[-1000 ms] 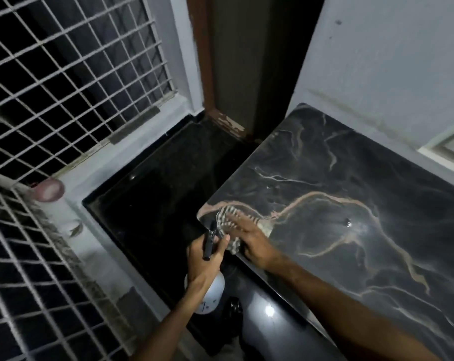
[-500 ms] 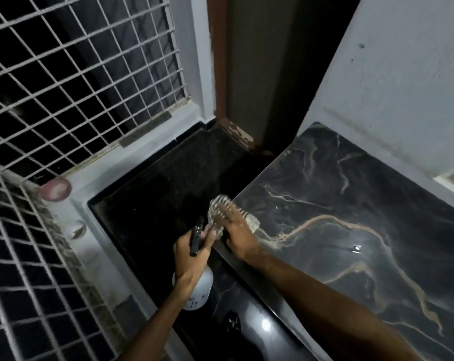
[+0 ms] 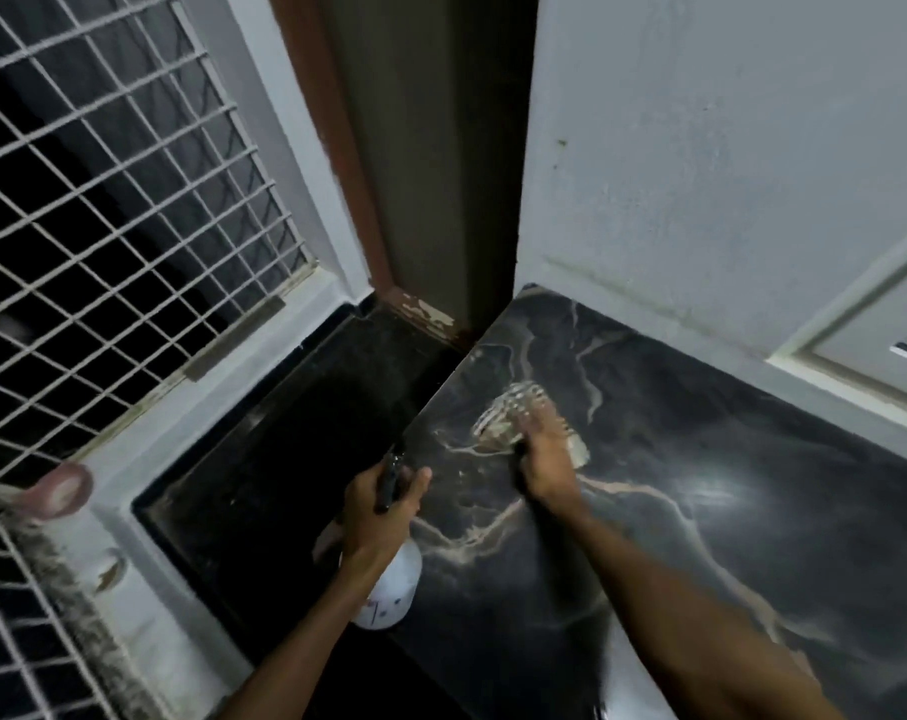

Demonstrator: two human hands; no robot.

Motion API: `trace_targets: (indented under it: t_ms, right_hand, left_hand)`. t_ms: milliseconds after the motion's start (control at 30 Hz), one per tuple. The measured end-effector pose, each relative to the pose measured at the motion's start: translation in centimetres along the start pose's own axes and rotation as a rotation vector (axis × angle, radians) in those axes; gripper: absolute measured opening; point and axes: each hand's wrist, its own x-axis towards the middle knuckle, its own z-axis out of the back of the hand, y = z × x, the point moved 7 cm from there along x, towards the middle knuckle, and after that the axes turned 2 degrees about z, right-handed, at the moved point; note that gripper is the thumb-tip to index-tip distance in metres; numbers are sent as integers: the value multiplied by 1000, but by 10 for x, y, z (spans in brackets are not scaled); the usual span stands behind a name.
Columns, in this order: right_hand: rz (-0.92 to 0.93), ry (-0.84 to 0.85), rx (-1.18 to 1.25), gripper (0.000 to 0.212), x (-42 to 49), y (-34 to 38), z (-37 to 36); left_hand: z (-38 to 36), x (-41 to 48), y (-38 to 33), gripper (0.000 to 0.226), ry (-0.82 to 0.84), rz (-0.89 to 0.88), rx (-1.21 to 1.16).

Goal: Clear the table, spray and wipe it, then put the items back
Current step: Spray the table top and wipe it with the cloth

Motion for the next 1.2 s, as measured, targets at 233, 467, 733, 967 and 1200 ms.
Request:
trace_targets:
  t_ms: [233,467,733,967,1200]
  right_hand:
    - [88,-50,-69,61,-8,-45,60]
    - [-9,-110,-91,68,60,-40,41]
    - [230,3,-118,65,93,56,-43]
    - [-16,-153,-175,64,188,27,-6]
    - [300,23,-191,70,121,77,-50]
  left_hand:
    - [-61,12,-30,42,69,68,57]
    - [-61,52,-27,42,117,160,-4]
    - [-27,129,-26,46,195,115,-1]
    - [-9,193,-43,43,236,-7,16]
    - [-14,217,-41,38,270,-7,56]
